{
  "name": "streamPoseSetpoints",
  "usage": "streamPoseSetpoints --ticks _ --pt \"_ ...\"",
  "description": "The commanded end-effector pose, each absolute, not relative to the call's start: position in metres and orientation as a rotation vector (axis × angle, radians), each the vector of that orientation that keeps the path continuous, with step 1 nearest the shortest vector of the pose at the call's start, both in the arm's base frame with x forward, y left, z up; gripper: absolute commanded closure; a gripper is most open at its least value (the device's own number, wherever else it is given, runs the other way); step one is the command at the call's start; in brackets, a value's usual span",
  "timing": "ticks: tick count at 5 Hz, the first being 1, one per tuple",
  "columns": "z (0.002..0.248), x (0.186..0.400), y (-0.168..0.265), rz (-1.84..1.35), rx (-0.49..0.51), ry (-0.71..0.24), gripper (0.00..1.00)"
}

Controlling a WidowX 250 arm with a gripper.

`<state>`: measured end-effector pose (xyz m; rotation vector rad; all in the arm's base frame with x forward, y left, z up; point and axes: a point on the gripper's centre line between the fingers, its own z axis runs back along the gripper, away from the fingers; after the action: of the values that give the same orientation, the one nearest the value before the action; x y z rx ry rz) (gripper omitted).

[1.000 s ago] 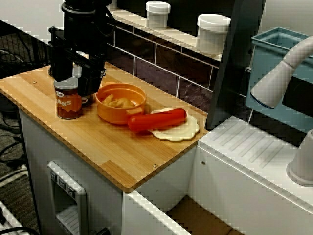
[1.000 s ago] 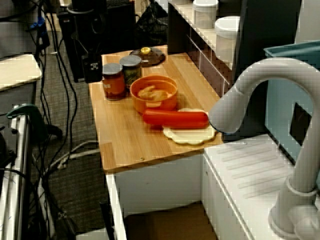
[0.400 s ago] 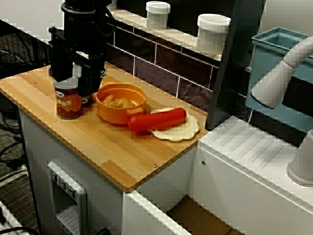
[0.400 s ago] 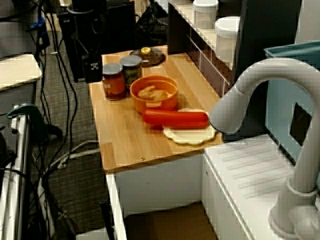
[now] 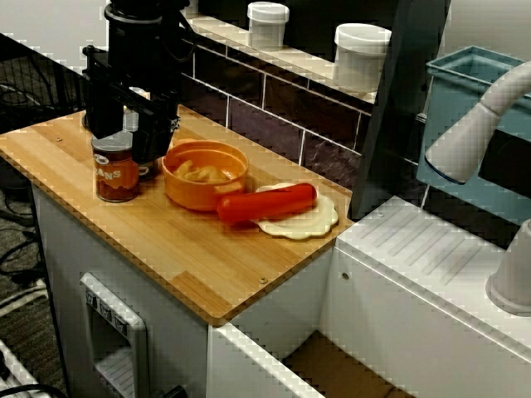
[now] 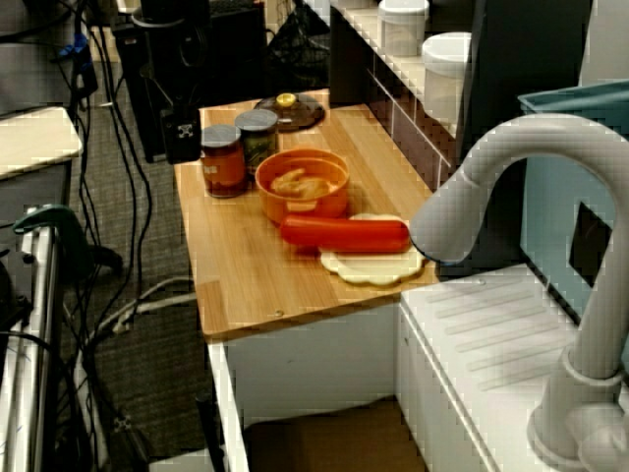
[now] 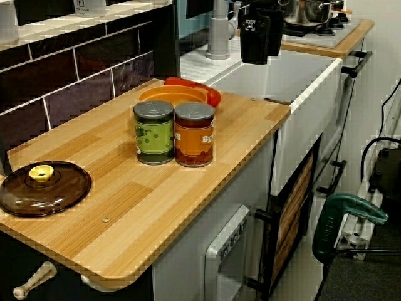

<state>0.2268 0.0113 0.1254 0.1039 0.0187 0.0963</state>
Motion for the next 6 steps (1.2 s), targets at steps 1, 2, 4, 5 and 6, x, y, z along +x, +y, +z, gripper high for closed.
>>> streamPoseSetpoints --ticks 1,2,4,5,6 --pt "0.129 0.228 0.012 0.098 0.106 0.002 0.00" --pt "0.129 0.228 0.012 0.098 0.106 0.002 0.00" --pt "0.126 0.227 -0.088 -0.111 0.315 0.033 0.00" --pt "0.120 0.250 -0.130 -0.121 0.341 0.021 0.00" --pt "0.112 0.281 -0.130 -0.150 0.326 0.054 0.00"
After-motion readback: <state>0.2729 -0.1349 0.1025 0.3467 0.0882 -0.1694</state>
